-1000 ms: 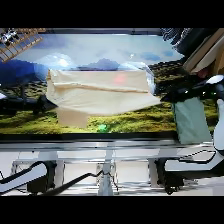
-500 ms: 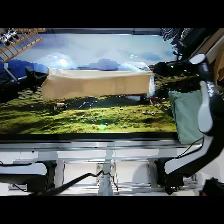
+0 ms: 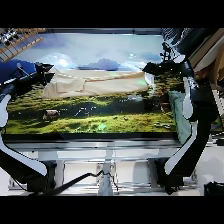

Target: Fold the clothes and pants, and hang the long-sleeved shirts on hangers.

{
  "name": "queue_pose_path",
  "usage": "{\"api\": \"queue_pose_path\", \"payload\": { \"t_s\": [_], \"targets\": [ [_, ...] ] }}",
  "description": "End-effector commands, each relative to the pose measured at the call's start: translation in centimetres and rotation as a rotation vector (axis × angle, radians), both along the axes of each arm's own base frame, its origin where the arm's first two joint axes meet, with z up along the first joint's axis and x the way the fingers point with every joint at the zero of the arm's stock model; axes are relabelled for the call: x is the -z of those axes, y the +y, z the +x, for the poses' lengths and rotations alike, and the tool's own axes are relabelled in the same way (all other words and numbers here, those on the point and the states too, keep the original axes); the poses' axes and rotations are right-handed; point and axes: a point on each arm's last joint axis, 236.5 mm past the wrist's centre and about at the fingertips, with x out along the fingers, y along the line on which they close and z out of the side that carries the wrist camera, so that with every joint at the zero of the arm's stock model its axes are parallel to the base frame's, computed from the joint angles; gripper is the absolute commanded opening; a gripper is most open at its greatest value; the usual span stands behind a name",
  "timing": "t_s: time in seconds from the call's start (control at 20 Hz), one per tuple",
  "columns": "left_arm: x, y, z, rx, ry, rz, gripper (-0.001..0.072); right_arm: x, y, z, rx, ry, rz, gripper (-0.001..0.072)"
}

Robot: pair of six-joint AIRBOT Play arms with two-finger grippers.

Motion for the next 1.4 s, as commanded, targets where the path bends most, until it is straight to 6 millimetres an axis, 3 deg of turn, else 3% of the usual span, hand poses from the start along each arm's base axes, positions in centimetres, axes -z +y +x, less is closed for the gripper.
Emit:
{"api": "queue_pose_path", "payload": {
  "t_s": [0.0,0.1,0.15,0.25,0.4,0.45,0.5,0.55,0.6,0.65,0.75,0.85,0.9,1.0,1.05,1.15,1.25,1.35],
  "targets": [
    [-1.4,0.8,-0.3,0.032,-0.06,-0.006,0.0447,1.0,-1.8,-4.7,-0.039,0.206,0.041,0.0497],
    [-3.0,0.6,-1.1,0.08,-0.102,0.004,0.0445,2.1,-2.2,-7.6,-0.062,0.324,0.101,0.0496],
    [-3.3,0.2,-1.5,0.108,-0.107,0.021,0.0405,2.7,-1.8,-8.3,-0.075,0.357,0.125,0.0496],
    [-3.4,-1.2,-2.8,0.193,-0.104,0.089,0.0384,3.5,0.4,-8.2,-0.113,0.354,0.196,0.0494],
    [-1.8,-2.6,-4.9,0.322,-0.064,0.257,0.0365,4.1,3.9,-6.7,-0.13,0.309,0.276,0.0461],
    [-1.2,-3.1,-5.5,0.362,-0.05,0.3,0.0277,4.6,4.7,-6.3,-0.132,0.303,0.285,0.0419],
    [-0.5,-3.7,-6.1,0.405,-0.035,0.332,0.0234,4.9,5.4,-6.2,-0.149,0.294,0.282,0.0271],
    [0.1,-4.4,-6.6,0.438,-0.019,0.349,0.0168,4.9,5.4,-6.0,-0.155,0.282,0.254,0.0027],
    [0.5,-5.2,-7.2,0.476,-0.006,0.36,0.0062,4.4,4.7,-6.1,-0.169,0.272,0.208,0.0017],
    [0.6,-6.2,-7.7,0.512,-0.003,0.359,0.0005,3.8,3.0,-6.7,-0.184,0.275,0.104,0.0016],
    [0.8,-8.4,-8.8,0.575,0.025,0.339,0.0005,1.9,-3.1,-9.2,-0.175,0.339,-0.21,0.0016],
    [2.0,-11.0,-10.3,0.657,0.077,0.364,0.0004,-2.6,-9.1,-10.7,-0.113,0.338,-0.462,0.0016],
    [3.1,-12.4,-11.3,0.71,0.11,0.395,0.0004,-5.3,-10.6,-10.9,-0.082,0.298,-0.517,0.0016],
    [5.1,-15.6,-13.1,0.812,0.15,0.43,0.0005,-10.9,-10.7,-10.5,-0.026,0.164,-0.514,0.0015],
    [5.9,-17.4,-13.7,0.852,0.156,0.43,0.0005,-13.0,-9.1,-10.4,-0.036,0.108,-0.482,0.0015],
    [7.8,-19.5,-13.5,0.85,0.169,0.452,0.0004,-15.7,-3.6,-9.9,-0.071,0.025,-0.387,0.0015],
    [8.8,-20.0,-12.5,0.801,0.175,0.475,0.0004,-16.4,4.4,-9.5,-0.136,-0.014,-0.285,0.0014],
    [8.0,-19.7,-12.3,0.801,0.163,0.475,0.0004,-15.8,13.3,-9.3,-0.19,-0.054,-0.233,0.0014]
  ]
}}
